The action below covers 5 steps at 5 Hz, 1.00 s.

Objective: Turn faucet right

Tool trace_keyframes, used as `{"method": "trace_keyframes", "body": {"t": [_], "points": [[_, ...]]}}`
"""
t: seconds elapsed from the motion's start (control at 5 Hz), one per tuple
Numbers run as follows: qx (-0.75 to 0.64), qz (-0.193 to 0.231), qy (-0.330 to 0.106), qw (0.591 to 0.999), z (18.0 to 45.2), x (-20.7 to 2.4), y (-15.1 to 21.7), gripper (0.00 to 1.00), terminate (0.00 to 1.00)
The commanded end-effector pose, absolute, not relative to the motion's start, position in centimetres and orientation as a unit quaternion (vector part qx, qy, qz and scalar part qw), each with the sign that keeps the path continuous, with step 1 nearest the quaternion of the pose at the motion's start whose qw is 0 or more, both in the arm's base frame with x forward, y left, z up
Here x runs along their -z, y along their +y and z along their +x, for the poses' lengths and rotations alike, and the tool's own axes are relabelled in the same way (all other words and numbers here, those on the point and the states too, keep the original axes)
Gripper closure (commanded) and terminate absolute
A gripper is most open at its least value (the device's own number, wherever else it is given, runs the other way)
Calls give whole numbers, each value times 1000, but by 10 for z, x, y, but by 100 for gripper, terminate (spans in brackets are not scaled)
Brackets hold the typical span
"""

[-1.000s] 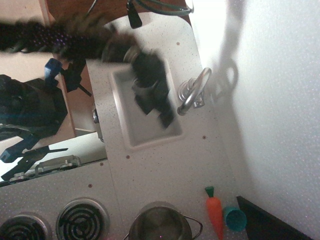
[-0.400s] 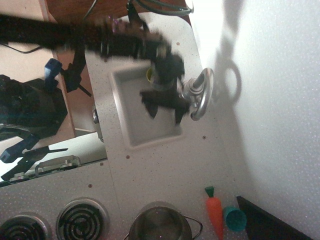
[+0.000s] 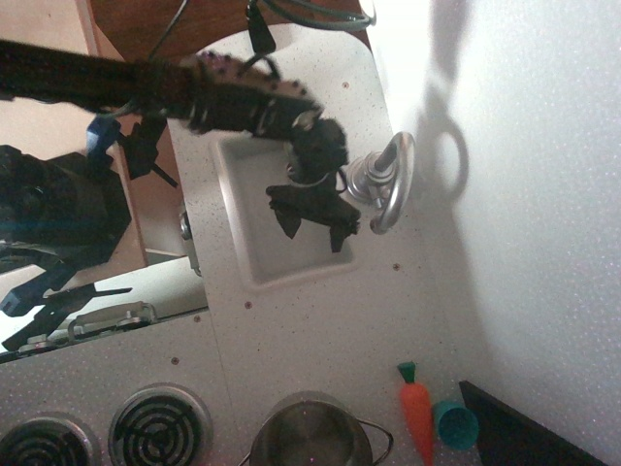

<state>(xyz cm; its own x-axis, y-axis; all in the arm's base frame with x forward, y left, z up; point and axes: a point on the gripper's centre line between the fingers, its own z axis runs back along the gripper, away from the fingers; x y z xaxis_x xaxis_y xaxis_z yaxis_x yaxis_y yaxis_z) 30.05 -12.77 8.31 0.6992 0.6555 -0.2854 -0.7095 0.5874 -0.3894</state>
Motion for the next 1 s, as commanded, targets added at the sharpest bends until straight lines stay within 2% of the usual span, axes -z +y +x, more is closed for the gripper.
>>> {"method": "trace_keyframes", "body": {"t": [0.0,0.2,0.4,0.6,0.8], "points": [[-339,-346,-99,869,313,-113,-136,0,0],[-284,-417,-175,845,333,-131,-149,0,0],[-249,-453,-210,830,339,-132,-158,0,0],[-231,-474,-226,819,343,-130,-159,0,0],[-223,-473,-221,824,340,-126,-164,0,100]]}}
